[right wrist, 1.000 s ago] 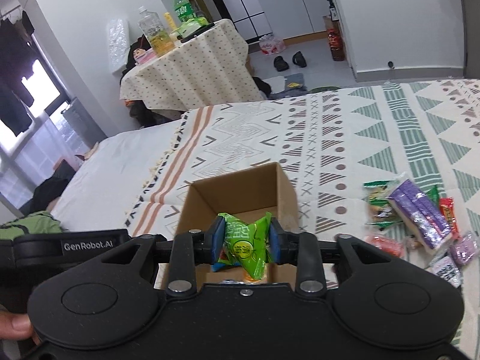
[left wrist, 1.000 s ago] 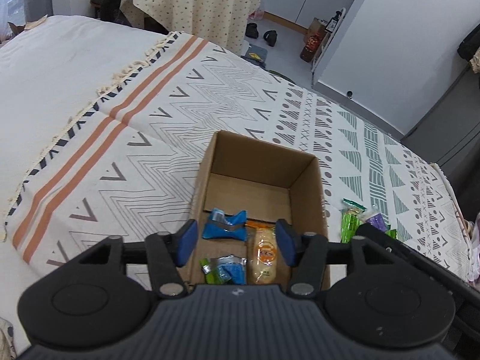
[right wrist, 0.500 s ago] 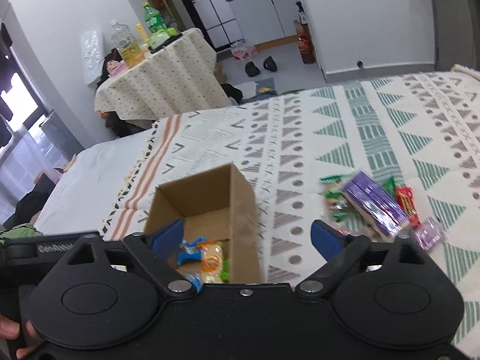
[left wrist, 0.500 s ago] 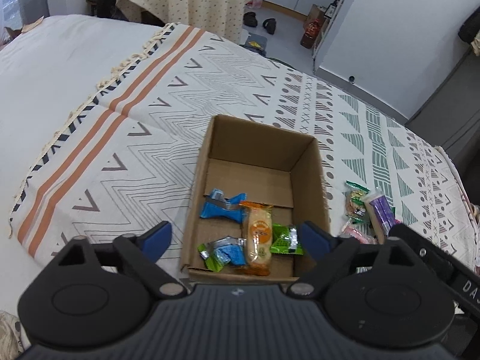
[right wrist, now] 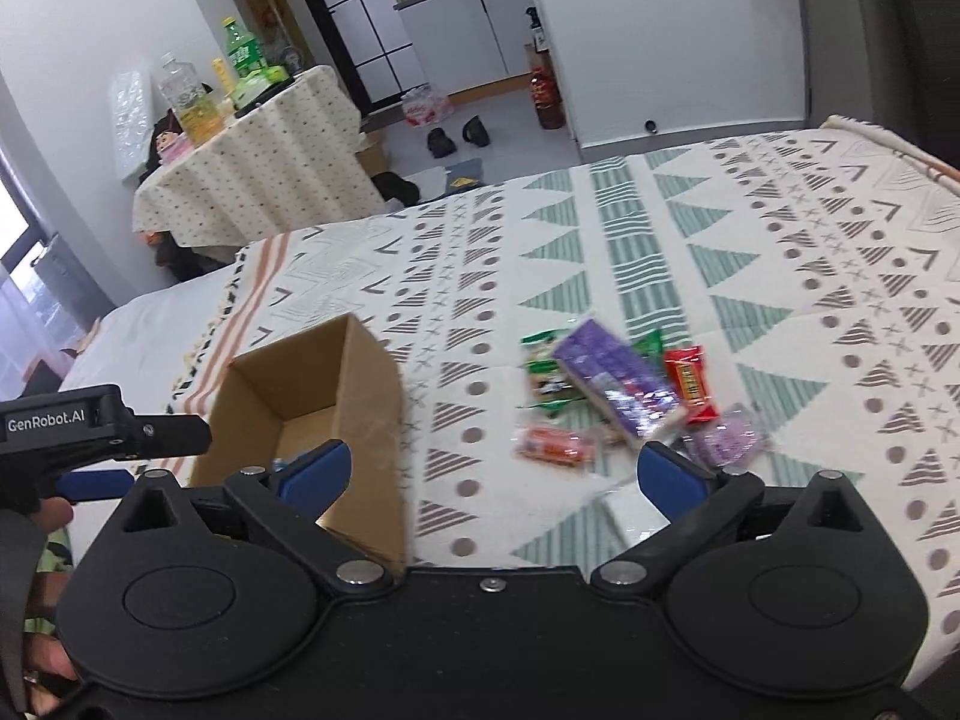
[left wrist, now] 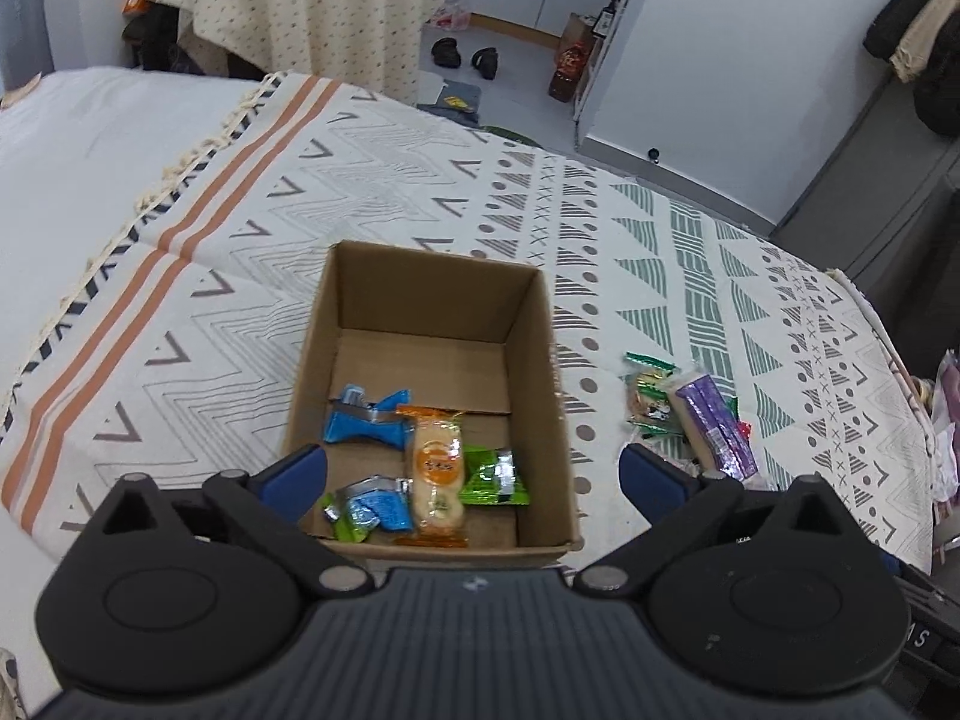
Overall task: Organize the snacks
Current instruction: 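Move both tools back over the remaining snack pile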
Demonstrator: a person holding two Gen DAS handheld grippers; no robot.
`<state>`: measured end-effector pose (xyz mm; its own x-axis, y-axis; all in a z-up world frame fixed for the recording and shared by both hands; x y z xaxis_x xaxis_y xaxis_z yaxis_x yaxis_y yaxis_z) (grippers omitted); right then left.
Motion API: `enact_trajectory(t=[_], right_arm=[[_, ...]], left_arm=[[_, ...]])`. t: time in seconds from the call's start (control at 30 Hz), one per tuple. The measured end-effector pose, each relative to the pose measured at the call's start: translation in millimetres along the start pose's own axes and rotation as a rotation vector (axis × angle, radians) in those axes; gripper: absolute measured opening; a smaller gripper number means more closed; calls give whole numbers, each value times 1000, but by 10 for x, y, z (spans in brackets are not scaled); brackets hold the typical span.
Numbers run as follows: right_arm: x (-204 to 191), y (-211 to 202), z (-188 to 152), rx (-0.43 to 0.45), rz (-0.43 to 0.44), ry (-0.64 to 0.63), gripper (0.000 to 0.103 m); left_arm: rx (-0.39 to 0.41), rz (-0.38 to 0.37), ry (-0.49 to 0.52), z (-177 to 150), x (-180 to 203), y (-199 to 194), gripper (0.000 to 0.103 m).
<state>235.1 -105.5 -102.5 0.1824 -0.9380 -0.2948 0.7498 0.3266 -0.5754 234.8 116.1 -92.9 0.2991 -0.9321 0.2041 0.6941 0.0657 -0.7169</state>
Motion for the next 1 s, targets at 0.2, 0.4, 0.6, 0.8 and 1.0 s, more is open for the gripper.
enact_trajectory(t=[0.2,0.4,0.6,0.8,1.0], right_arm=[[237,-56,5,-7,-33,2,103],[471,-118,-10,-22,-56,8,103],[731,-170,-32,-32,-85,21,102],[954,-192,-42,-36,-100,43,94],[1144,-191,-31,-31,-106,65,86]], left_arm=[[-19,-36,24,-45,252,18,103],[-52,-61,47,-117,506,38,103],[-80,-85,75,-225,762,98,103],[-95,-115,101,-306,1019,156,102],[-108,-133,98,-385,1227,240,101]])
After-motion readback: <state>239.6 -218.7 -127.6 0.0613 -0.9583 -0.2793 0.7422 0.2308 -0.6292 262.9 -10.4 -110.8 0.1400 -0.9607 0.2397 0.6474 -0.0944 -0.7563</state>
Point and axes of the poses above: each gripper's, at about its wrist camera, not at the fingertips, and y roughly the way its jaws point, x to its right, z to its top, the point moved 6 cm from there along y, roughly the way its jaws point, and after that the axes turned 10 degrees about x, right-handed, at the moved point
